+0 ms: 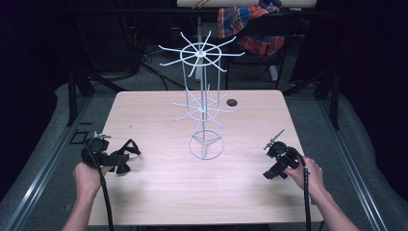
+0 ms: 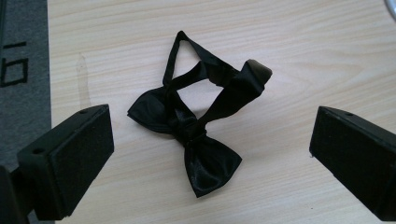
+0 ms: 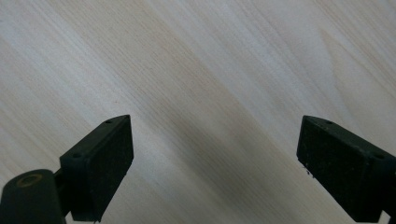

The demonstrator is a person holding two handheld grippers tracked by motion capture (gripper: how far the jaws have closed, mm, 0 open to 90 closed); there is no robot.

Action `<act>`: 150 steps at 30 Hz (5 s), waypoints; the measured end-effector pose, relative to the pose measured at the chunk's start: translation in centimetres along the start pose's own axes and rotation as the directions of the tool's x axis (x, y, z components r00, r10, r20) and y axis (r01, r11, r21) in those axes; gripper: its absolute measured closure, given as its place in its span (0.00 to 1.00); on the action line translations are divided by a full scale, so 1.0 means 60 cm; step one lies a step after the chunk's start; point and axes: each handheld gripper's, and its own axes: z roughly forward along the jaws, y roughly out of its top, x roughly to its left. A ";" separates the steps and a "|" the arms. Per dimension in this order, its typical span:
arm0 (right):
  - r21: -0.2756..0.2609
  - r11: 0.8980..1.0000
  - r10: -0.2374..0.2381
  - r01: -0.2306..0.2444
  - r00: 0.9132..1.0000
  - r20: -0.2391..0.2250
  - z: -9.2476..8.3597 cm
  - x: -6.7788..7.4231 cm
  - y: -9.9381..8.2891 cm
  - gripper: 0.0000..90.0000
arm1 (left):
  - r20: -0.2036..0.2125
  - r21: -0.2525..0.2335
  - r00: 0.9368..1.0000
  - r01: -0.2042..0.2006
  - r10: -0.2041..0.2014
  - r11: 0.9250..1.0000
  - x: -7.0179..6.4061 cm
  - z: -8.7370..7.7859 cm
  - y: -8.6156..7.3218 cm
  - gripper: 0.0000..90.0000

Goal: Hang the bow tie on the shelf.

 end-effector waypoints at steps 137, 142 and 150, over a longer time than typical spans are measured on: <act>0.051 0.998 0.025 -0.025 1.000 0.001 0.004 -0.005 -0.011 0.12 | 0.197 -0.283 0.963 -0.126 0.186 0.951 -0.122 -0.066 0.116 0.97; 0.017 0.999 0.052 -0.052 0.999 -0.001 0.007 -0.002 -0.014 0.12 | 0.205 -0.301 0.962 -0.115 0.182 0.947 -0.130 -0.069 0.125 0.97; 0.034 0.999 0.035 -0.035 0.999 0.000 0.006 -0.003 -0.013 0.12 | 0.217 -0.299 0.959 -0.114 0.184 0.947 -0.144 -0.068 0.134 0.97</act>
